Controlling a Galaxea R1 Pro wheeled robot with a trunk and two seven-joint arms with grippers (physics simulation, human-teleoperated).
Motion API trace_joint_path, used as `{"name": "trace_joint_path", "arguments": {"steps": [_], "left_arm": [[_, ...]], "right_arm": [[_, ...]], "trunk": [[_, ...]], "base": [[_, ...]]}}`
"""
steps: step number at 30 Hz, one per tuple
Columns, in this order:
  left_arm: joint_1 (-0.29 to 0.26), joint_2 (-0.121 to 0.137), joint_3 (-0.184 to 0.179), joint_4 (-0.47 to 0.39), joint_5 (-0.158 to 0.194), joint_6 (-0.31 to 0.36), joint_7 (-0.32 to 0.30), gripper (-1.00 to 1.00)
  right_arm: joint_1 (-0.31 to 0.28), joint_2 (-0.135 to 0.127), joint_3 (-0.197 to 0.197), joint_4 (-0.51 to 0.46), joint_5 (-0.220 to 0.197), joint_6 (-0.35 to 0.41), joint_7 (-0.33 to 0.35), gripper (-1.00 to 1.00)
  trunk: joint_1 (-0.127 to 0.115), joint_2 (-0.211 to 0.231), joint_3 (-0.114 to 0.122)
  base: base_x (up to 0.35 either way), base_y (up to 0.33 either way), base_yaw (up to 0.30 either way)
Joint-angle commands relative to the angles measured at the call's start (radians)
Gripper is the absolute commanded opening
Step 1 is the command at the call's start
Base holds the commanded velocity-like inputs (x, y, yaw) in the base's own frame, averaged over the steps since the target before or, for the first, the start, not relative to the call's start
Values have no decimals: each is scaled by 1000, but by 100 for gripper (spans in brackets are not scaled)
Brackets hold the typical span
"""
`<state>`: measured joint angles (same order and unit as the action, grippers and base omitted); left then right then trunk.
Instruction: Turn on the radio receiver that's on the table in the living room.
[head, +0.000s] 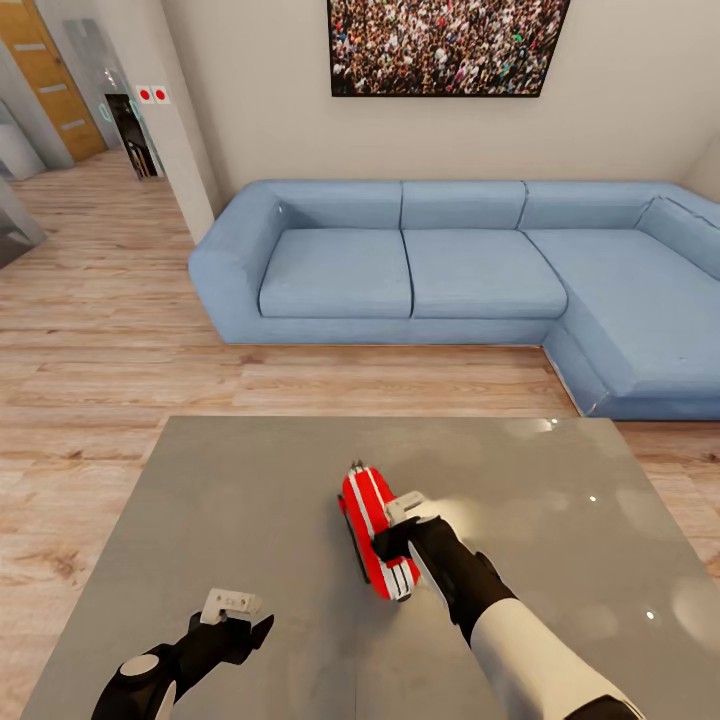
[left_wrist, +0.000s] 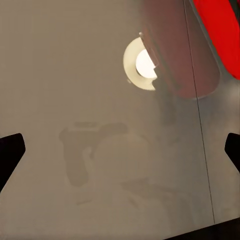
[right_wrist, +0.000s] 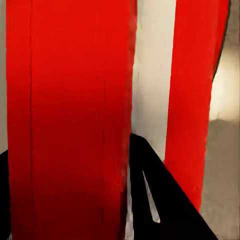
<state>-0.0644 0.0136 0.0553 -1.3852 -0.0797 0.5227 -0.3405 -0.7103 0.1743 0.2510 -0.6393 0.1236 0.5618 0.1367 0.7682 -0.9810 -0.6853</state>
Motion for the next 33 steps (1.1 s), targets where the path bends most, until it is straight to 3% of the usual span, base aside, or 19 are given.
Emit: {"name": "trace_joint_path", "arguments": {"steps": [1, 11, 15, 19, 20, 33], "left_arm": [[0, 0, 0, 0, 0, 0, 0, 100], [0, 0, 0, 0, -1, 0, 0, 100], [0, 0, 0, 0, -1, 0, 0, 100], [0, 0, 0, 0, -2, 0, 0, 100], [0, 0, 0, 0, -2, -1, 0, 100], [0, 0, 0, 0, 0, -8, 0, 100]], "right_arm": [[0, 0, 1, 2, -12, -6, 0, -100], [0, 0, 1, 0, -8, -19, -4, -100], [0, 0, 1, -46, -5, -21, -18, -100], [0, 0, 0, -158, -4, -13, -22, -100], [8, 0, 5, -500, -4, 138, -17, -100], [6, -11, 5, -718, -7, 239, -10, -100]], "trunk": [[0, 0, 0], [0, 0, 0], [0, 0, 0], [0, 0, 0], [0, 0, 0], [0, 0, 0]], "base": [[0, 0, 0], [0, 0, 0], [0, 0, 0], [0, 0, 0], [0, 0, 0], [0, 0, 0]]}}
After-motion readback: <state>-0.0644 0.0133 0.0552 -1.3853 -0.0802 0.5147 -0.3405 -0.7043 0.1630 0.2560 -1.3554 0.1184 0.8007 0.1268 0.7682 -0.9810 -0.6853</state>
